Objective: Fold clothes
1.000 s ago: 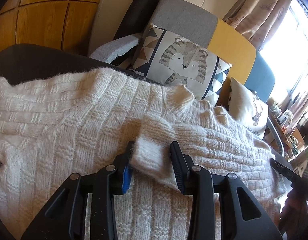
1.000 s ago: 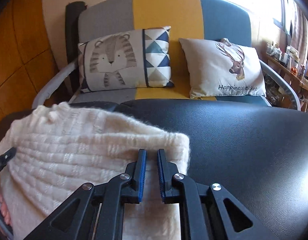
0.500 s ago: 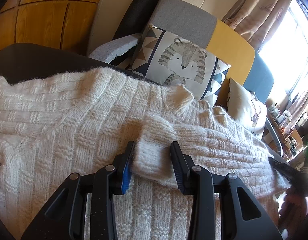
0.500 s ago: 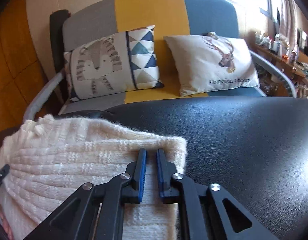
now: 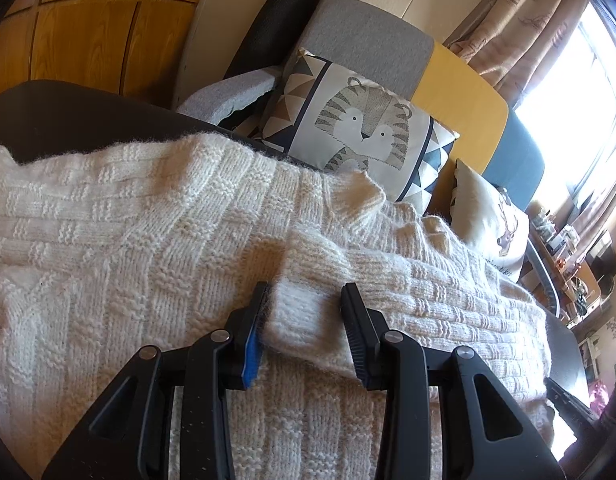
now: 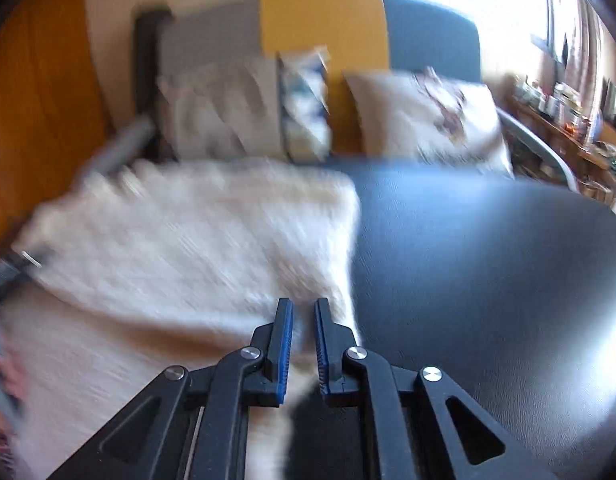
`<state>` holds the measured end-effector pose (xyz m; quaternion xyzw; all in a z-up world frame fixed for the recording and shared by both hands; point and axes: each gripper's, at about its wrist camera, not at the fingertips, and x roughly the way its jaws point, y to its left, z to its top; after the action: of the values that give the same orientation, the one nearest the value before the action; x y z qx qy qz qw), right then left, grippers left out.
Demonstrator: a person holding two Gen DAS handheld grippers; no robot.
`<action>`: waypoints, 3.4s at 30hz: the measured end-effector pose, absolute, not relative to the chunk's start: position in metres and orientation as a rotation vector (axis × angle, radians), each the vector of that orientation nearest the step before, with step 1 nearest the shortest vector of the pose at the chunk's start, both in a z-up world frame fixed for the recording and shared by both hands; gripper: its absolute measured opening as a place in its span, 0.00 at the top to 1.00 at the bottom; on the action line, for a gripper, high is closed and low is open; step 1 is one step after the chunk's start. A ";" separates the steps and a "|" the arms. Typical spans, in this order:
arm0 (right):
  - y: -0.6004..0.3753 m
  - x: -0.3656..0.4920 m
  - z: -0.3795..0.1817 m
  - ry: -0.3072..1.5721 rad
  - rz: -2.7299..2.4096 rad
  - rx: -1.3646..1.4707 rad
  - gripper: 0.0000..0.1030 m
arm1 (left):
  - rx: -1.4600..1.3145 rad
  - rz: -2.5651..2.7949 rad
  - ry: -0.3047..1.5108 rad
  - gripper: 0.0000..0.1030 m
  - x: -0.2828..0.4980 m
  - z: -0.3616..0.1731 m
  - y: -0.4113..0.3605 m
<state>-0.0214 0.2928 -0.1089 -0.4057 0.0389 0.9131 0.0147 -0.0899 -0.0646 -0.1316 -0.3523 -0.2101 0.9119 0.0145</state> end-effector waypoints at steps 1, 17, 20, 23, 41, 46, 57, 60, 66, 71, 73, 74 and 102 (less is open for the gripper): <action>0.296 -0.021 -0.112 0.140 2.839 -1.256 0.93 | -1.096 2.838 -0.656 0.62 -0.090 -0.132 -0.065; 0.300 -0.016 -0.116 0.164 2.845 -1.190 0.93 | -1.214 2.848 -0.574 0.59 -0.076 -0.116 -0.062; 0.296 -0.016 -0.116 0.137 2.839 -1.185 0.93 | -1.069 2.942 -0.334 0.59 -0.049 -0.090 -0.042; 0.297 -0.016 -0.116 0.155 2.846 -1.181 0.93 | -0.919 2.965 -0.231 0.59 -0.029 -0.069 -0.020; 0.293 -0.014 -0.112 0.094 2.834 -1.176 0.91 | -1.160 2.868 -0.055 0.55 -0.074 -0.113 0.035; 0.321 -0.015 -0.109 0.384 2.898 -1.225 0.90 | -1.131 2.867 -0.086 0.55 -0.073 -0.118 0.035; 0.240 -0.020 -0.062 0.137 2.984 -1.256 0.89 | -1.117 2.860 -0.115 0.55 -0.073 -0.118 0.031; 0.225 -0.030 -0.079 0.047 2.898 -1.331 0.91 | -1.116 2.857 -0.121 0.55 -0.073 -0.118 0.030; 0.231 -0.029 -0.087 0.043 2.861 -1.276 0.92 | -1.115 2.855 -0.126 0.55 -0.073 -0.117 0.029; 0.250 -0.032 -0.085 0.213 2.886 -1.332 0.91 | -1.116 2.855 -0.126 0.55 -0.074 -0.117 0.030; 0.257 -0.018 -0.076 0.306 2.884 -1.253 0.89 | -1.116 2.856 -0.125 0.55 -0.074 -0.118 0.030; 0.260 -0.012 -0.073 0.310 2.883 -1.219 0.89 | -1.116 2.855 -0.125 0.55 -0.074 -0.118 0.030; 0.277 0.036 -0.108 0.433 2.847 -1.300 0.94 | -1.106 2.846 -0.154 0.55 -0.074 -0.119 0.027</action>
<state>0.0356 0.2766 -0.1081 -0.4115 0.1371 0.9010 -0.0088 -0.0742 0.0273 -0.1189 -0.3616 -0.0505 0.9300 0.0421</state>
